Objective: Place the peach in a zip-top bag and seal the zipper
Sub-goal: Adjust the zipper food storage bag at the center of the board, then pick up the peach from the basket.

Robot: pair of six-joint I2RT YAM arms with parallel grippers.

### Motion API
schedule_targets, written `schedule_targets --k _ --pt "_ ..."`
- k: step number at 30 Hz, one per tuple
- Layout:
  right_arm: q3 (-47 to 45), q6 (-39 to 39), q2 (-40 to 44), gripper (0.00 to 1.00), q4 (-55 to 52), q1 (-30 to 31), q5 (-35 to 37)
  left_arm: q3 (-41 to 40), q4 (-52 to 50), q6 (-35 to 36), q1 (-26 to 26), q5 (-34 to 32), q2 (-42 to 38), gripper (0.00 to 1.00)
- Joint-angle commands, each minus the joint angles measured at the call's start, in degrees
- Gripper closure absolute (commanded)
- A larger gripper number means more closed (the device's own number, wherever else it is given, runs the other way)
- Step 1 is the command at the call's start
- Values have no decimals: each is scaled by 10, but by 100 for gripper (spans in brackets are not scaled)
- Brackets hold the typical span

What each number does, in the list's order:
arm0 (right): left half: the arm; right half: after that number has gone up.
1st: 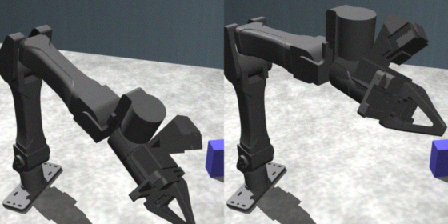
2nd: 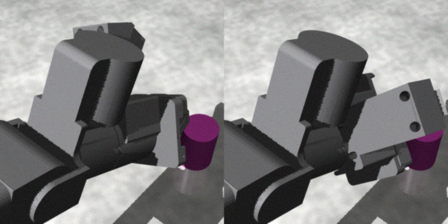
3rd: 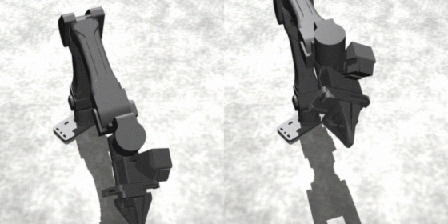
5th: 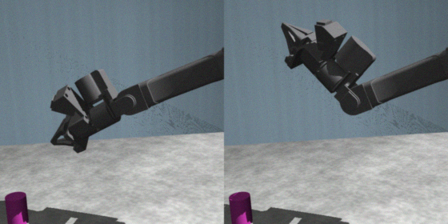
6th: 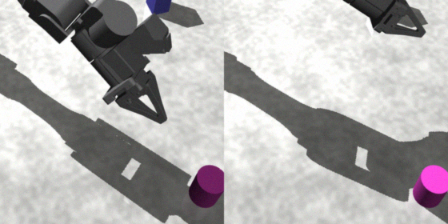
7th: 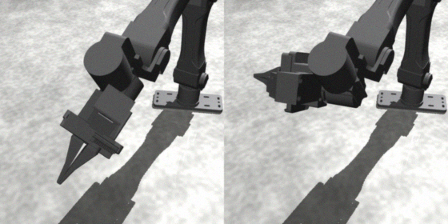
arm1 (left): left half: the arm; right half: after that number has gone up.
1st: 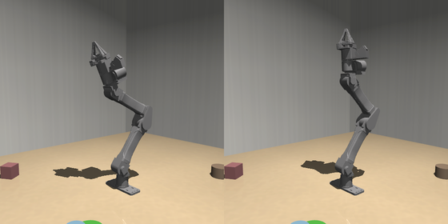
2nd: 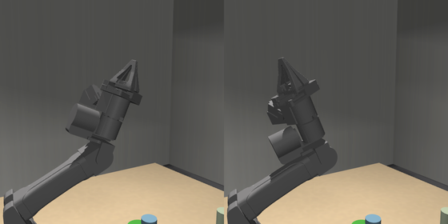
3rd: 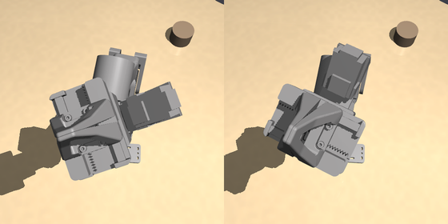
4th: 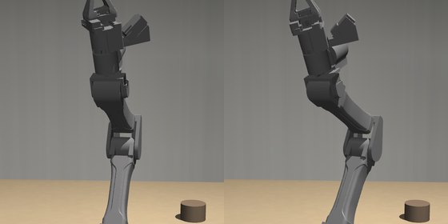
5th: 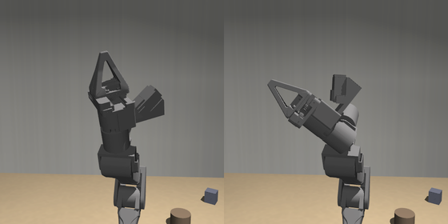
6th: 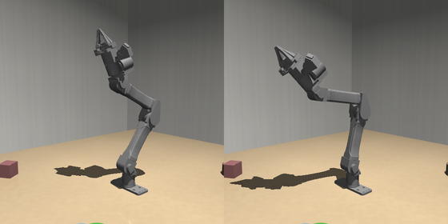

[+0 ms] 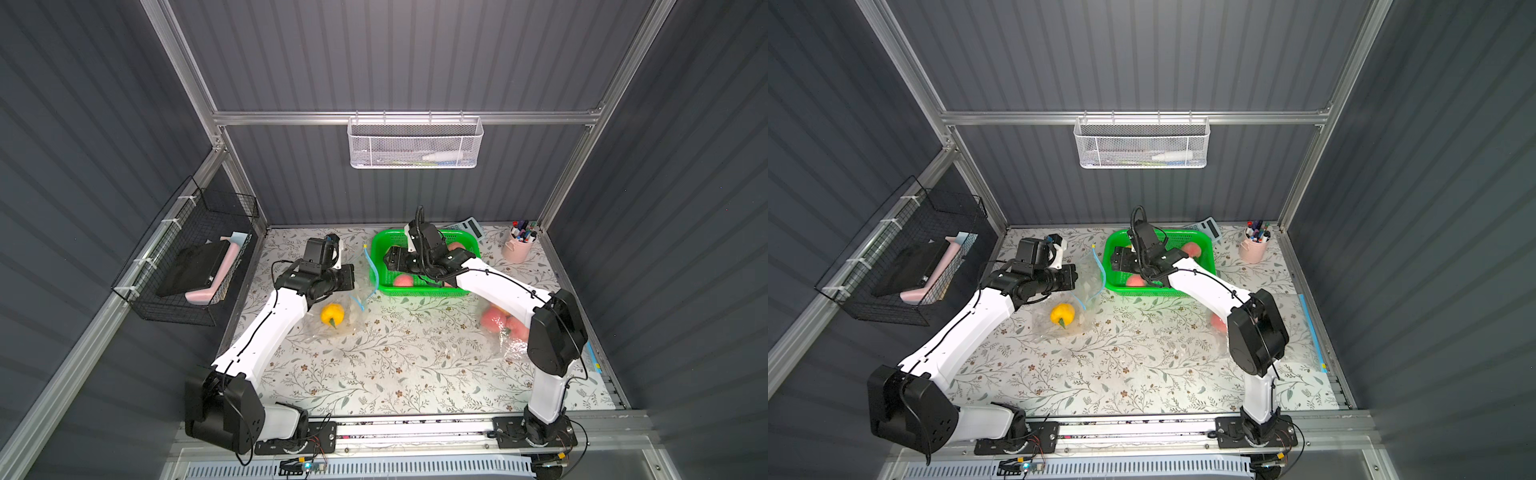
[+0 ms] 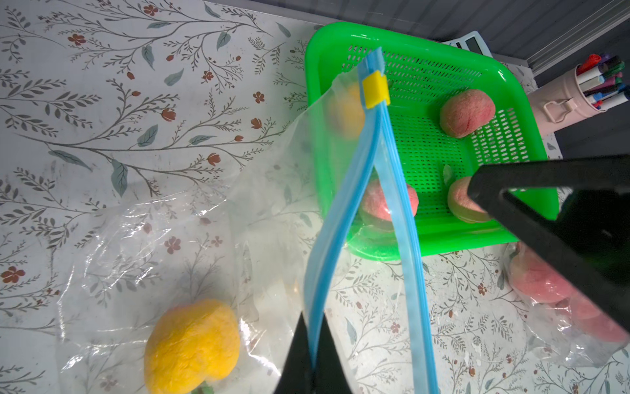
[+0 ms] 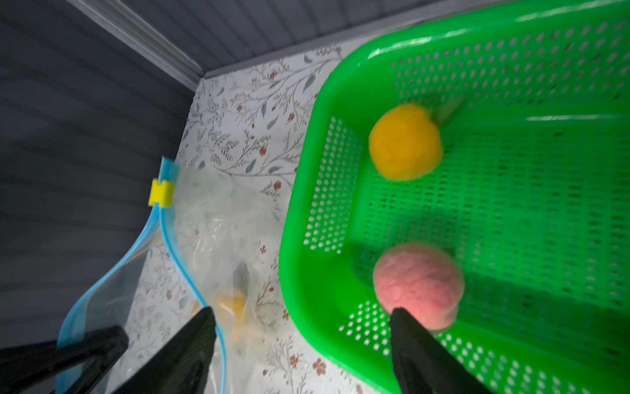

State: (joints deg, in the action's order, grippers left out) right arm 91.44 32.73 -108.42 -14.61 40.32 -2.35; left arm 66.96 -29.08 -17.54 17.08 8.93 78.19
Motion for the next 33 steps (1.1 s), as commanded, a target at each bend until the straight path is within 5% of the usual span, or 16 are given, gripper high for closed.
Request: schedule_targets --k 1,18,29,33 --pt "-5 22 -36 12 56 -23 48 -3 9 -7 -4 5 4 100" --pt "228 -17 -302 8 21 -71 -19 4 8 -5 -4 33 6 100" --pt "268 -8 -330 43 7 -84 -42 5 4 -9 -4 37 6 100" --pt "258 -16 -302 46 1 -87 -51 7 4 -15 -4 37 5 100"
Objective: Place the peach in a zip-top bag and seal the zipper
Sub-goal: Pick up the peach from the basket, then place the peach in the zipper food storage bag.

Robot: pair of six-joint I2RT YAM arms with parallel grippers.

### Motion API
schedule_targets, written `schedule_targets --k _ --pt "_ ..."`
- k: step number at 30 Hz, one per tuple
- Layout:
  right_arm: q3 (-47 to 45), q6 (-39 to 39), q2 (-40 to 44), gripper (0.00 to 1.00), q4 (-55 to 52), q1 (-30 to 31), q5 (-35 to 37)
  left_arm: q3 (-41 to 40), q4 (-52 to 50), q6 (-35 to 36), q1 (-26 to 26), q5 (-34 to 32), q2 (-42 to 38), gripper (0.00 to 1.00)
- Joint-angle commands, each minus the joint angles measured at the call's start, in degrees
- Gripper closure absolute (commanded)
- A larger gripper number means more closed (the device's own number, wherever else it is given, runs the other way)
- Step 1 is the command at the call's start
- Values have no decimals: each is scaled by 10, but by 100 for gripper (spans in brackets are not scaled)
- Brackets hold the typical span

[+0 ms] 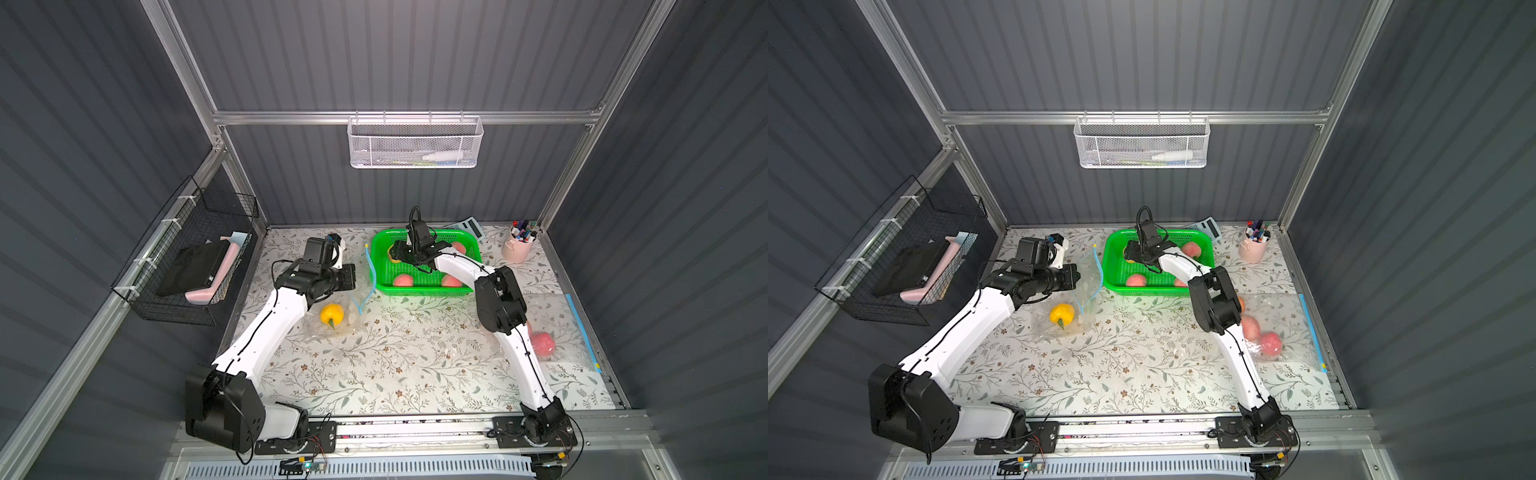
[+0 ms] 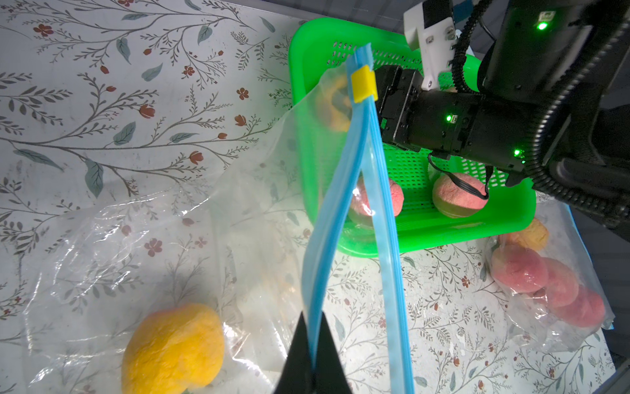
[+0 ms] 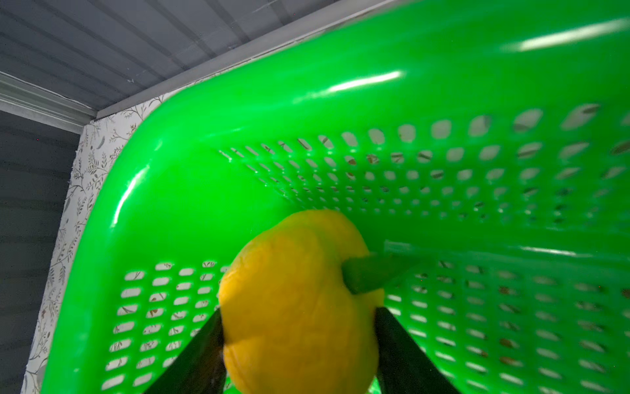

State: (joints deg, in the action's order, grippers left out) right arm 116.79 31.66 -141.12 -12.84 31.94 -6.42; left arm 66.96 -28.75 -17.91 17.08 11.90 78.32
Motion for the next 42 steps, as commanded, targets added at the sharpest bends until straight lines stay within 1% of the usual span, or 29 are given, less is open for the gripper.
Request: schedule_targets --k 1,6,7,11,15,18,25,28,32,38,42 --pt "-1 -7 37 46 -19 -5 -19 8 -1 -13 -4 8 4 100" --pt "-61 -31 123 46 -12 -14 -76 14 -2 -13 -4 18 2 100" --pt "-84 -35 147 46 -4 -16 -101 15 -1 -14 -4 20 1 100" --pt "-183 -46 235 46 31 -17 -143 19 2 -14 -4 30 -4 100" --pt "-275 -54 320 46 66 -16 -182 23 12 -10 -4 62 -7 100" --pt "-316 -59 372 46 79 -17 -204 29 21 -4 -4 95 -2 100" --pt "-402 -47 475 46 154 -8 -265 38 20 -11 -4 98 -1 100" --pt "-430 -39 501 46 185 6 -282 39 19 -10 -4 97 -4 100" --pt "-443 -39 513 46 203 36 -286 36 19 -10 -4 95 -11 100" --pt "-430 -37 483 45 218 81 -286 34 18 -8 -4 95 -28 100" --pt "-397 -44 446 45 191 99 -273 41 13 -17 -4 95 -41 100"
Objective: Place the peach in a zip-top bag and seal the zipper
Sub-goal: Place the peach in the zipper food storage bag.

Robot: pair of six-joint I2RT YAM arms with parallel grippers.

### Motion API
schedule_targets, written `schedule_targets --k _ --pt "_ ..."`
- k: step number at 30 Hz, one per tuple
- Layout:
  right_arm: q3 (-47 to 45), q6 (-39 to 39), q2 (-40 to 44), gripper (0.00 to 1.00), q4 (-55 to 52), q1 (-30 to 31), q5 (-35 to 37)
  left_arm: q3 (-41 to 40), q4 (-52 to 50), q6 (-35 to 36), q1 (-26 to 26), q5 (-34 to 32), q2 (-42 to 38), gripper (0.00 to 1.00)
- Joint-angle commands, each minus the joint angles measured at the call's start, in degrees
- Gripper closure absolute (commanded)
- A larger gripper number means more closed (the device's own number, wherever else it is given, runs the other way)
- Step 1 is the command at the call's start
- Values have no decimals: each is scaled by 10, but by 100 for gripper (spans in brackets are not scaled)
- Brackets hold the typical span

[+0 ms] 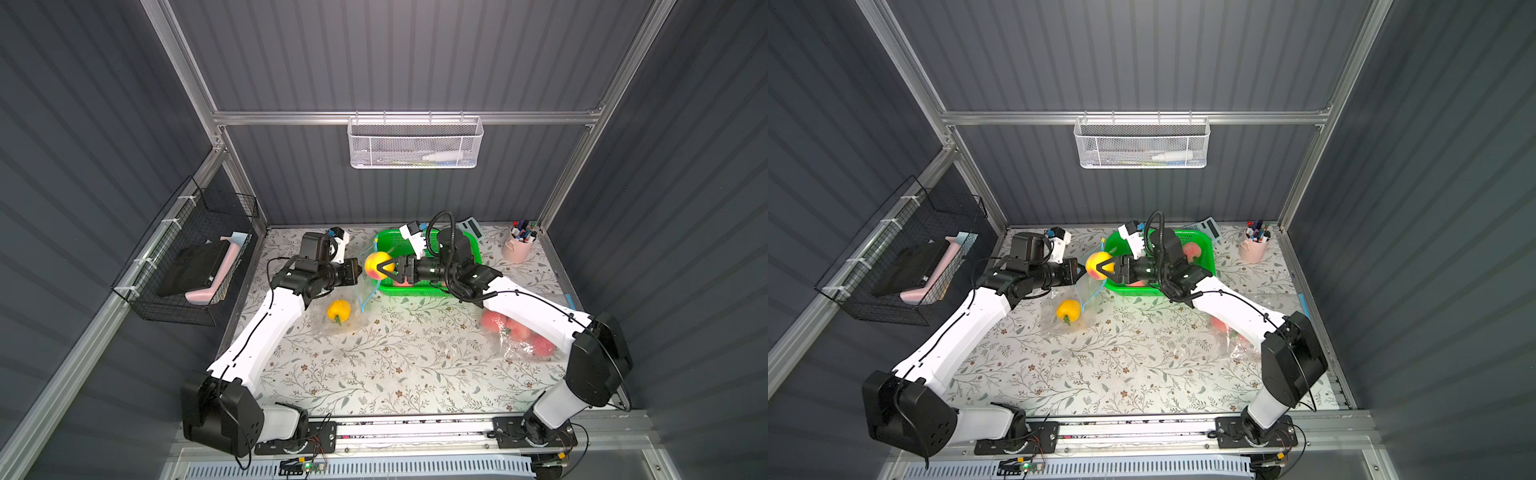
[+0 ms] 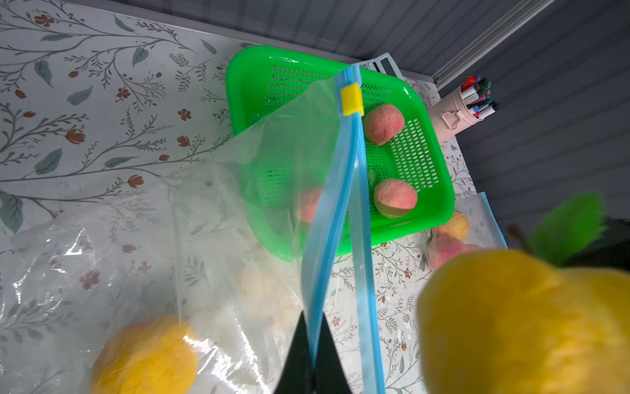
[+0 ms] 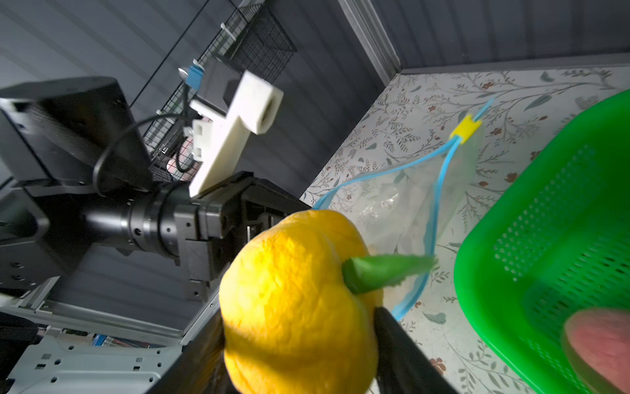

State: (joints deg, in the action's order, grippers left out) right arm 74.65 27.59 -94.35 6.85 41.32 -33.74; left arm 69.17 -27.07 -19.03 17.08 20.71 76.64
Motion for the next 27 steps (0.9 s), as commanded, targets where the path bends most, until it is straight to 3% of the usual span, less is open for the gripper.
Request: schedule_targets --k 1,12,20,23,27 --pt "30 -5 -29 45 -13 7 4 22 -7 -8 -4 6 -27 100" --pt "82 -66 -41 45 -133 24 100 44 -33 -9 -4 -43 -72 100" --pt "143 -107 -68 42 -198 54 136 34 -18 -2 -4 -17 -67 100" --pt "176 -105 -87 36 -212 63 142 34 -18 -1 -4 -15 -64 100" --pt "192 -80 -90 21 -203 64 147 34 -20 -6 -4 -26 -67 100"
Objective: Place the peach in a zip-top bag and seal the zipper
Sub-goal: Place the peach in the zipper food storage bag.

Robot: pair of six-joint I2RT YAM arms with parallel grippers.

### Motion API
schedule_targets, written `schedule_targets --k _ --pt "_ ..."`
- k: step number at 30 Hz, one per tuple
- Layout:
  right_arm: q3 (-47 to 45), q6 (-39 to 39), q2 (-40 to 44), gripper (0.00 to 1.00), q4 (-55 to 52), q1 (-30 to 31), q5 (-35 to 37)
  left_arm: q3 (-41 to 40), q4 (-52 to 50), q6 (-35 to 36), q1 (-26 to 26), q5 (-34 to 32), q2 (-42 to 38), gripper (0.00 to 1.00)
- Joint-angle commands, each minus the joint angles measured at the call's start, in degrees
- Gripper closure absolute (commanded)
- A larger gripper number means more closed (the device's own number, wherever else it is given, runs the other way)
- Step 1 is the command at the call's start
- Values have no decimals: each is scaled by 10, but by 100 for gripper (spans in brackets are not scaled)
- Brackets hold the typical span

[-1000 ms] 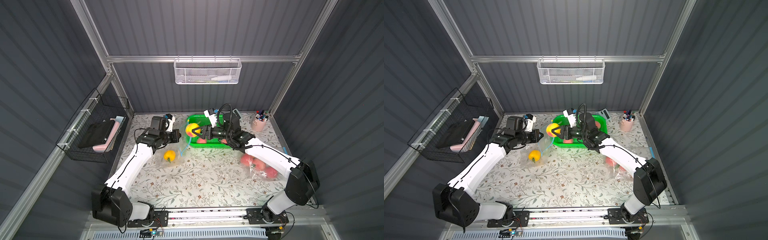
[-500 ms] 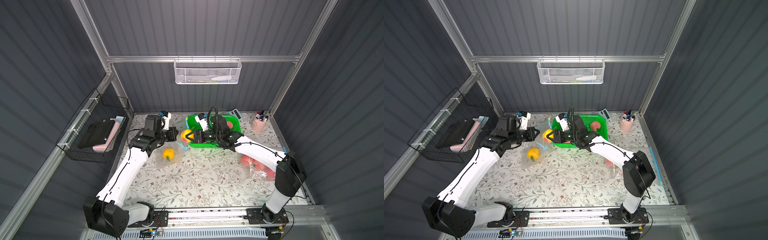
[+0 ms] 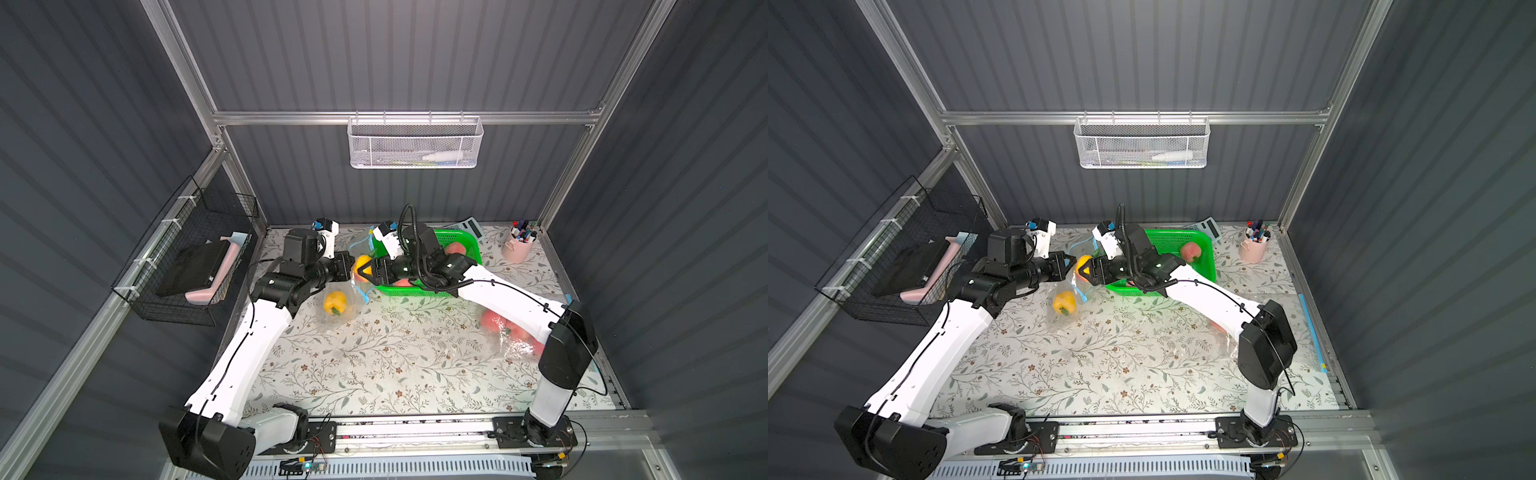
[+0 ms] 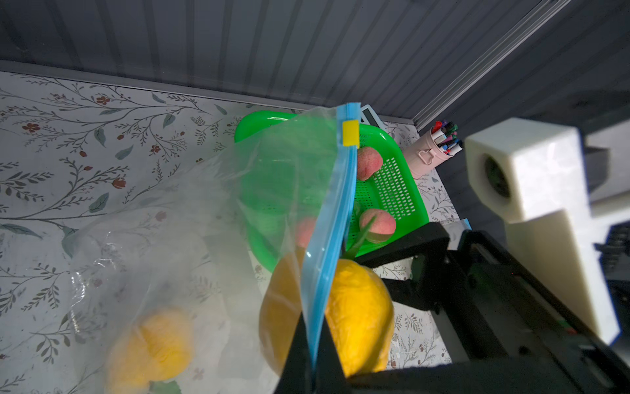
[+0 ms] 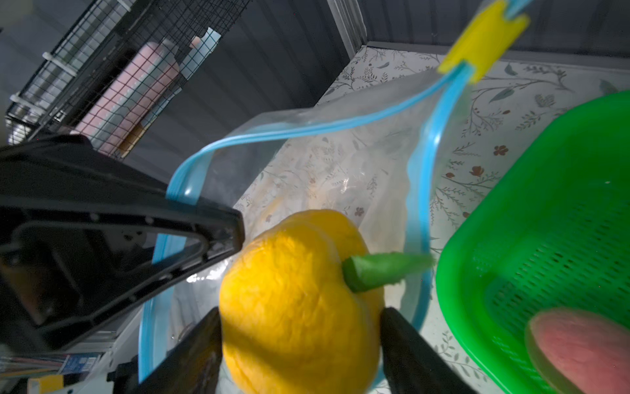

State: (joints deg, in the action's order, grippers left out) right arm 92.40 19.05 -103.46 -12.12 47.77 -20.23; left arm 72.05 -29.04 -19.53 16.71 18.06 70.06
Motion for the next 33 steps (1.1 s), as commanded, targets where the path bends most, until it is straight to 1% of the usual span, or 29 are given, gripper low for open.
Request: schedule_targets --k 1,6,9,11,14,17,18,21,22,27,29,30,33 --pt "11 11 6 19 -2 0 15 4 -1 -3 0 -4 -1 100" --pt "-31 39 42 16 68 0 9 3 -4 -11 0 -13 1 100" --pt "-51 53 61 15 90 -1 10 3 -4 -15 0 -16 2 100" --pt "-63 60 71 15 97 -1 25 4 -4 -19 0 -17 4 100" --pt "-94 81 93 17 113 -2 88 5 -4 -22 0 -20 5 100" --pt "-131 118 108 26 129 -9 122 6 -3 -25 0 -21 4 100" --pt "-143 133 111 31 132 -10 128 7 -3 -25 0 -21 4 100" --pt "-167 170 108 41 136 -14 130 7 -3 -26 0 -21 4 100" --pt "-173 179 105 43 139 -14 127 7 -3 -26 0 -21 4 100" --pt "-167 223 71 51 144 -15 66 10 -8 -25 0 -22 4 100" --pt "-156 229 55 55 140 -15 60 10 -8 -26 0 -22 3 100" --pt "-150 229 48 56 138 -15 33 10 -8 -25 0 -22 3 100" --pt "-137 231 28 62 135 -15 16 10 -9 -25 0 -22 2 100"
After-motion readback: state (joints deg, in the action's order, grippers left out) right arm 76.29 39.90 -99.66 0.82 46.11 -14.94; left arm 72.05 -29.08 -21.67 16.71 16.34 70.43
